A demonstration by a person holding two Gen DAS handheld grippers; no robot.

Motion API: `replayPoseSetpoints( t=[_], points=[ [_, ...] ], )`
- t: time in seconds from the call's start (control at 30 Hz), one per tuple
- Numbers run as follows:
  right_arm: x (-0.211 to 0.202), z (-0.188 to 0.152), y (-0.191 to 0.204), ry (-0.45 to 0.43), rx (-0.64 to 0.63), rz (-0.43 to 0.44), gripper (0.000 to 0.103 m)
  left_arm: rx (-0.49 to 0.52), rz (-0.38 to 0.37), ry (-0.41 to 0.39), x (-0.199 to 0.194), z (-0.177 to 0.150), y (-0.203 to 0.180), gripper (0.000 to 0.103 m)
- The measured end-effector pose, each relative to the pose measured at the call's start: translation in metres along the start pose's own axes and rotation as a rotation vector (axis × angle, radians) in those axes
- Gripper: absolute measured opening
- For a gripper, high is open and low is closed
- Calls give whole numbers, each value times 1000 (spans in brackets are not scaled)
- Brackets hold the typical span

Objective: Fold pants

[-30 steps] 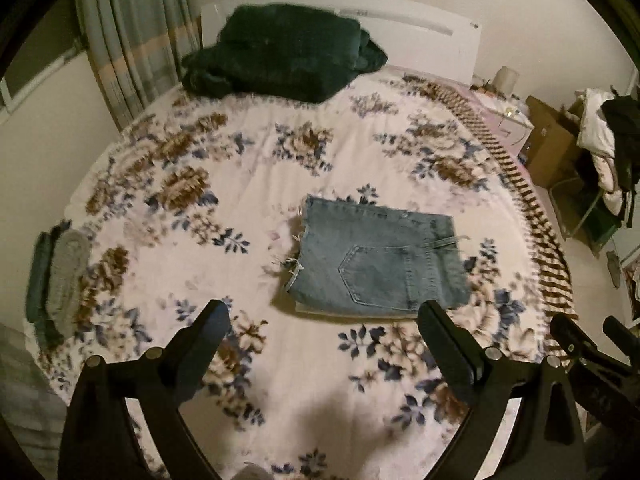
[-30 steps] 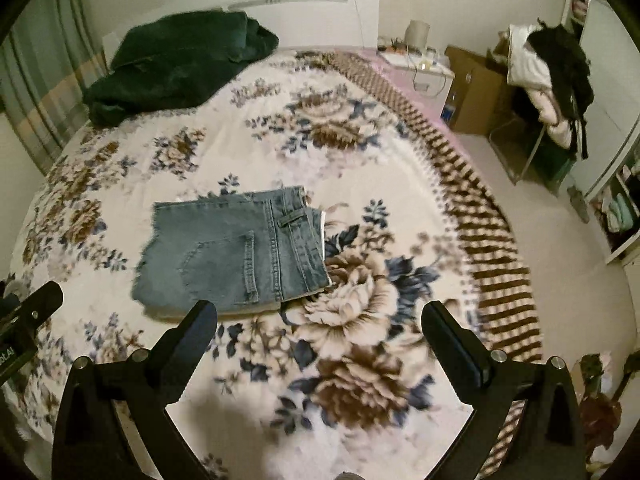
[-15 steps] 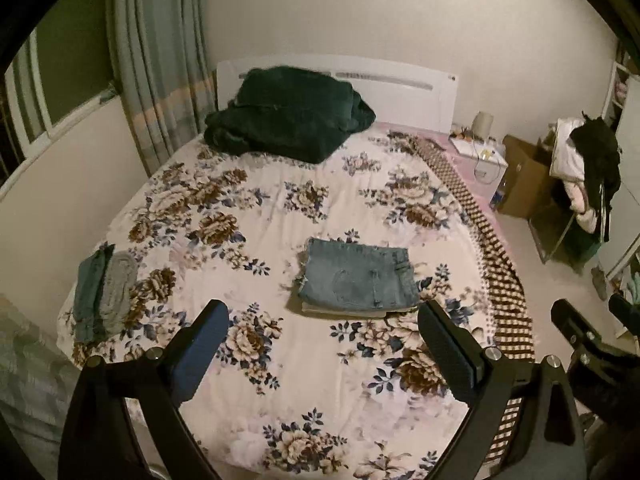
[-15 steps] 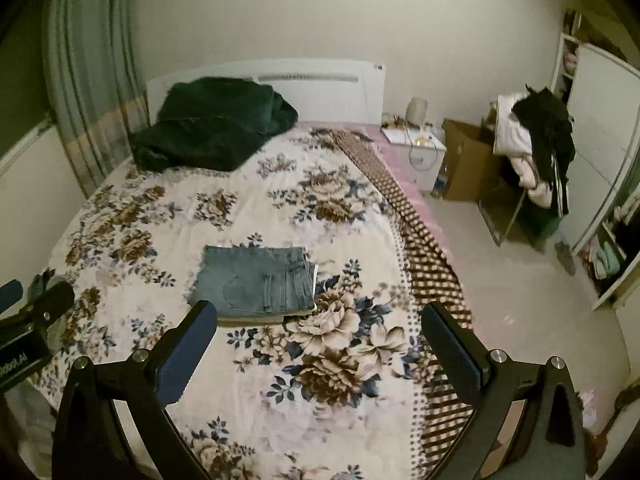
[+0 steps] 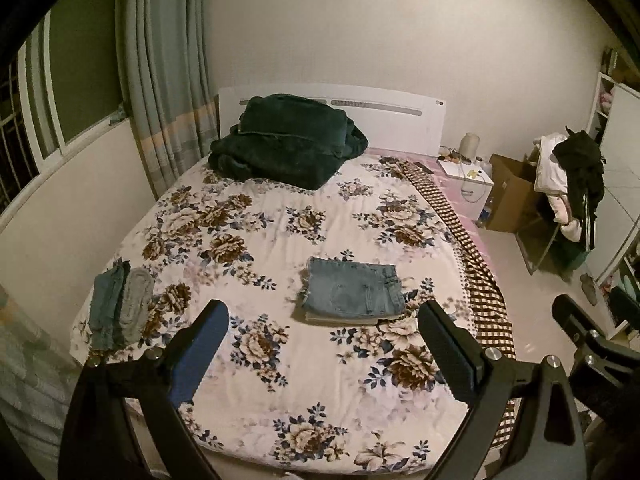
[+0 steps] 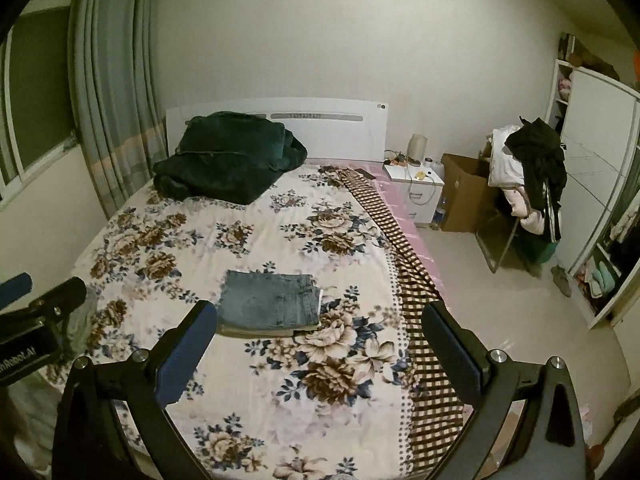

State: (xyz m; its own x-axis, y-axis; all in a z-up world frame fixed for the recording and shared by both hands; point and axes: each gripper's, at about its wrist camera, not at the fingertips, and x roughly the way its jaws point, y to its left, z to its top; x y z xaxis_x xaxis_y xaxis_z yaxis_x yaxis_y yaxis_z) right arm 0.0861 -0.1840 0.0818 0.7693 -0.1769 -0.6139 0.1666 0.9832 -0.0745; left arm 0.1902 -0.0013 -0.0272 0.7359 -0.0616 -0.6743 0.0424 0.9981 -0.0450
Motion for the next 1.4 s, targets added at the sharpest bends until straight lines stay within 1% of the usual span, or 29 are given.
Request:
replayPoseSetpoints(
  t=[0.13,0.17,0.2,0.23,0.57,0.73,1.4],
  points=[
    [-16,5,5,-6,-4,0,103,-9,-5,2,-5,-1,5,97],
    [-20,6,6,-7,1,2,103,-6,-9,7,-5,-1,5,98],
    [-19,7,7,-7,2,7,103,-4,-9,6,-5,-1,5,102],
    [-20,8,7,-5,4,12,103,0,-5,1,-7,-2,4,102],
    [-11,7,5,18,14,14,103,5,26,-17,-21,-9,4,102],
    [-11,7,1,11,16,17,103,2,37,-12,-23,-9,4,102],
    [-18,-5,2,18,24,51,103,3,33,-11,-31,-12,-2,102]
  ],
)
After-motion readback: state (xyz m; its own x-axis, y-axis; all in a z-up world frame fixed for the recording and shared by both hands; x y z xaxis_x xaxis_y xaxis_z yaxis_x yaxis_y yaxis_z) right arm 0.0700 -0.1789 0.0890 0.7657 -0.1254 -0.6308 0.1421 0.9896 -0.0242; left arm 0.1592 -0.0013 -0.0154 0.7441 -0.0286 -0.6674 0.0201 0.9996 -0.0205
